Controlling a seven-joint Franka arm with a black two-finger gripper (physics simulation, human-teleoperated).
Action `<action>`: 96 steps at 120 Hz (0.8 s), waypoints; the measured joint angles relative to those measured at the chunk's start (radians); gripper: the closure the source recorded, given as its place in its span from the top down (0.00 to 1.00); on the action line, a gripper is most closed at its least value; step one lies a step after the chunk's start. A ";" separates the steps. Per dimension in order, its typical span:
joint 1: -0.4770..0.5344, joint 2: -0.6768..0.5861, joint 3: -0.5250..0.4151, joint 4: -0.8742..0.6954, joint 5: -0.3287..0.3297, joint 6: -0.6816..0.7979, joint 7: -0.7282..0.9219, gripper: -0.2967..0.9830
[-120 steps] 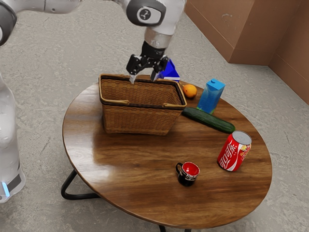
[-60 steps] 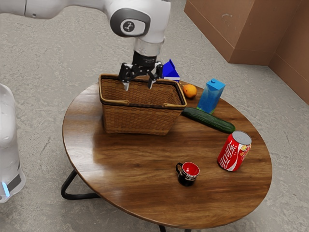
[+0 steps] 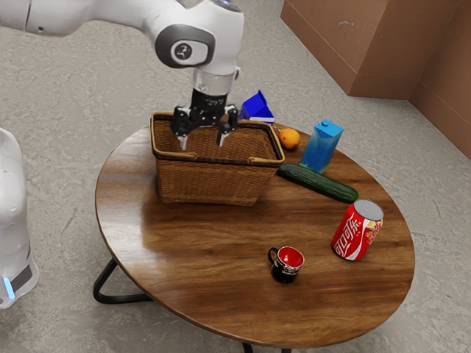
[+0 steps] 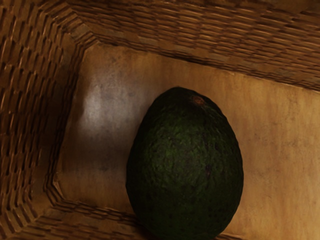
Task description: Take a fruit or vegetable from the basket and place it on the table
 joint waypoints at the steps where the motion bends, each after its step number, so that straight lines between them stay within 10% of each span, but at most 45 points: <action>1: 0.002 0.000 0.000 -0.002 0.000 0.001 0.001 0.76; 96: 0.051 0.087 0.001 -0.057 -0.001 0.127 0.047 0.77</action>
